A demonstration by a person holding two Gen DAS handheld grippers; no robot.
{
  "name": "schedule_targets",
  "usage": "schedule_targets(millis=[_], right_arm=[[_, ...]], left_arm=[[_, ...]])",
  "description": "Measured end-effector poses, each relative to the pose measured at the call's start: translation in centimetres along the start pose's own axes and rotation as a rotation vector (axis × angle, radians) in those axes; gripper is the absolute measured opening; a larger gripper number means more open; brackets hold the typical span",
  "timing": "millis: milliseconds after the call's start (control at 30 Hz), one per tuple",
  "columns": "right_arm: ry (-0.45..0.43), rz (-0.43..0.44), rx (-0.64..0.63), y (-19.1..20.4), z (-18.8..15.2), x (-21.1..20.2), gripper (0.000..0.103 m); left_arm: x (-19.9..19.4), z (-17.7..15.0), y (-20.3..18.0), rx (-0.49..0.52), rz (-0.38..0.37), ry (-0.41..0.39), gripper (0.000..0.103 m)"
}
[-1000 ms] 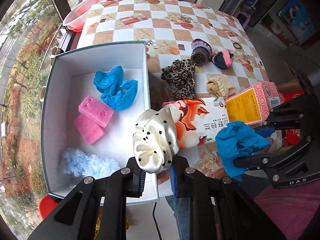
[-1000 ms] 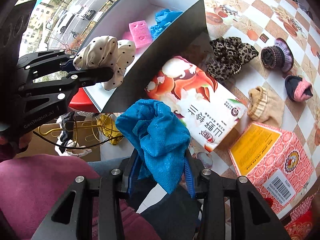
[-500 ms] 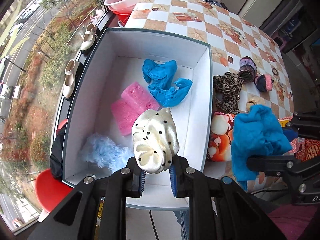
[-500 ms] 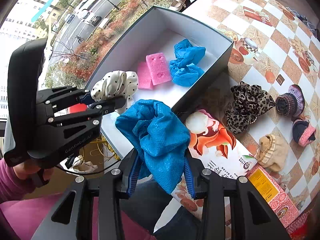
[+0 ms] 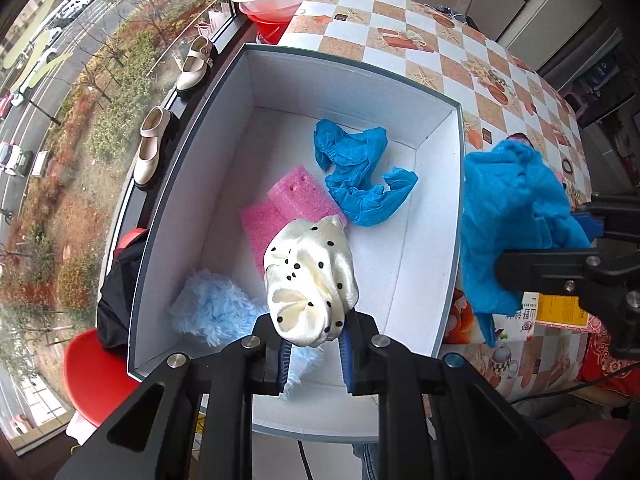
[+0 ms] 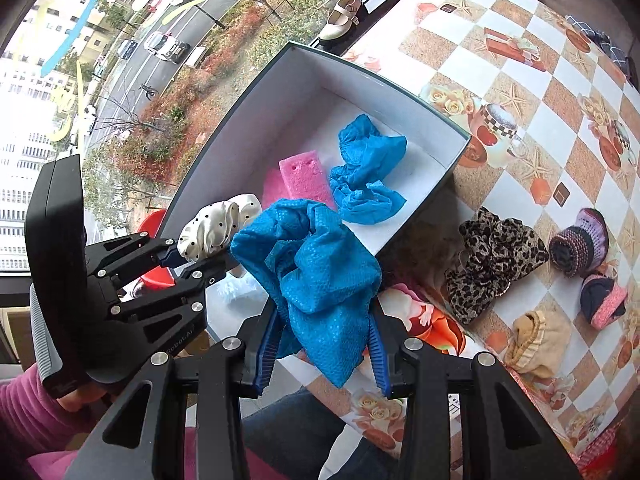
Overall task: Organize soft objects
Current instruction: 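Lower both tools over the white box and open them to drop cloth and scrunchie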
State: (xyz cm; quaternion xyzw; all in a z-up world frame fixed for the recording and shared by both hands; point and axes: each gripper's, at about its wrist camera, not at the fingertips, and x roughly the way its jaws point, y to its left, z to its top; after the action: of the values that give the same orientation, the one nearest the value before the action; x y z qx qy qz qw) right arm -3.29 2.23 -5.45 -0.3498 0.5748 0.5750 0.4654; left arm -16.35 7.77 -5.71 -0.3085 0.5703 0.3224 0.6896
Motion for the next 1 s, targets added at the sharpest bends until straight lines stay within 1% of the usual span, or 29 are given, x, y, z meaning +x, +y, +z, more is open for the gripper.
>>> schedule_targets(millis=[167, 400, 1000], right_arm=[[0.003, -0.009, -0.03, 1.0, 1.4, 0.5, 0.041], [-0.01, -0.002, -0.045, 1.8, 2.7, 0.4, 0.041], [0.015, 0.001, -0.063, 2.7, 3.6, 1.6, 0.041]], left_arm=[[0.2, 0.3, 0.9, -0.028, 0.005, 0.004, 0.022], [0.4, 0.7, 1.1, -0.027, 0.008, 0.0, 0.022], [1.0, 0.7, 1.5, -0.04, 0.002, 0.015, 0.022]])
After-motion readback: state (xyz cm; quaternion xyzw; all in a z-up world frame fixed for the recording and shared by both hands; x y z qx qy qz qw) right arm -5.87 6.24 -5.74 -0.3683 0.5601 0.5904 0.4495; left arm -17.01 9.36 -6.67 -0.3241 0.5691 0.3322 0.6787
